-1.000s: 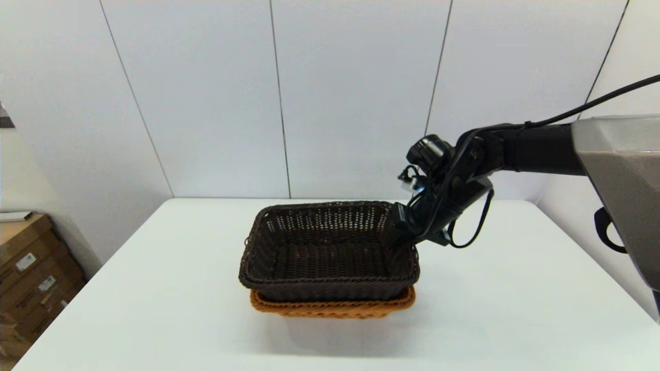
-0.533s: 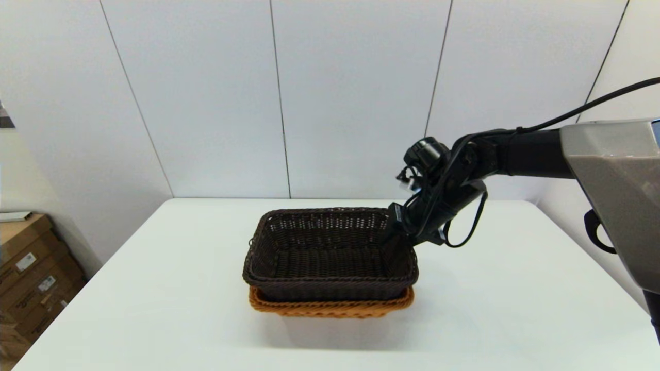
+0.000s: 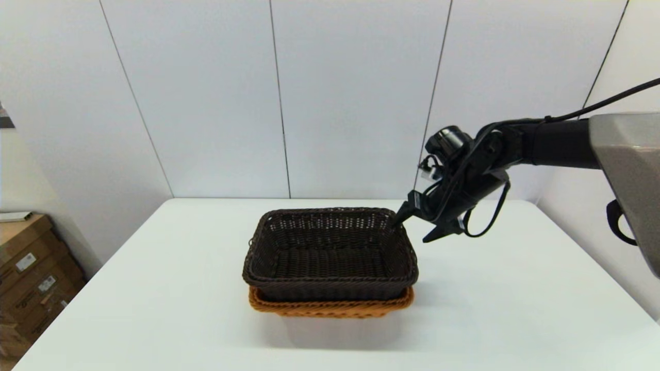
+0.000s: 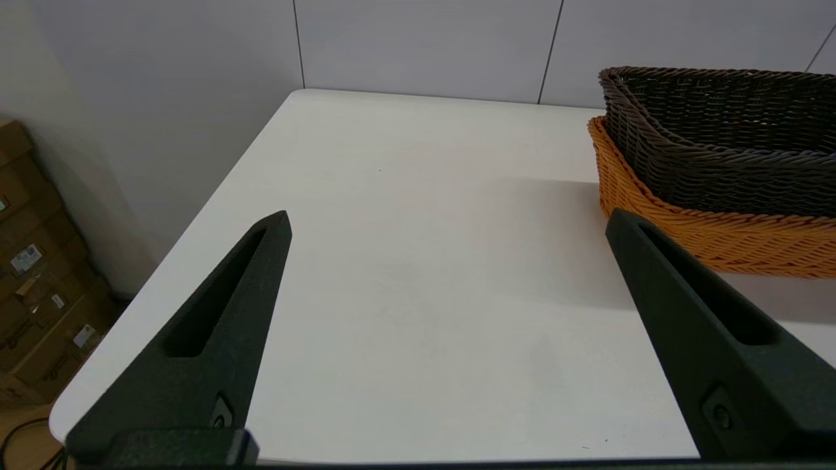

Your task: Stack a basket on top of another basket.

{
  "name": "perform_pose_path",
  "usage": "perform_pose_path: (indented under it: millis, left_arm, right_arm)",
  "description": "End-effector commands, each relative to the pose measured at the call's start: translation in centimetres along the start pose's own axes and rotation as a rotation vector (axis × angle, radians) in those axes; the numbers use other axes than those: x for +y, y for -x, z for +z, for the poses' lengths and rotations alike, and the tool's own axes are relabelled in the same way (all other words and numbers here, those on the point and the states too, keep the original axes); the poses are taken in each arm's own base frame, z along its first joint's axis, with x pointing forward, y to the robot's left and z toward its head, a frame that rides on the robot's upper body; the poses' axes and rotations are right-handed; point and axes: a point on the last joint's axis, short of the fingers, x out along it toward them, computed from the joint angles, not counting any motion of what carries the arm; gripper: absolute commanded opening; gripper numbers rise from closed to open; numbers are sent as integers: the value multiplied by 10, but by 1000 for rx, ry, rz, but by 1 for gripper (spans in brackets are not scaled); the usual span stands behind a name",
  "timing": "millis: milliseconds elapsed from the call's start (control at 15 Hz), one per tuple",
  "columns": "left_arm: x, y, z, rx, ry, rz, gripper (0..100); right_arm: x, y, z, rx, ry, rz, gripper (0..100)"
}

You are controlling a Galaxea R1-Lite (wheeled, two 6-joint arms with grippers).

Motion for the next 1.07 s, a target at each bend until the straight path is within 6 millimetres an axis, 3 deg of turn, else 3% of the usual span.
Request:
perform_pose_path:
  millis: [67, 333, 600, 800, 1067]
  left_arm:
    - [0, 0, 0, 0, 1, 1, 100]
    - [0, 0, 0, 0, 1, 1, 100]
    - [0, 0, 0, 0, 1, 1, 100]
    - [0, 0, 0, 0, 1, 1, 100]
    - [0, 0, 0, 0, 1, 1, 100]
  right_arm:
    - [-20, 37, 11, -99, -50, -13, 100]
    - [-48, 112, 24, -389, -62, -83, 100]
    - [-62, 198, 2, -642, 45, -333, 100]
    - [-55, 264, -44, -797, 128, -465, 100]
    - [-34, 339, -142, -1028, 209, -463, 100]
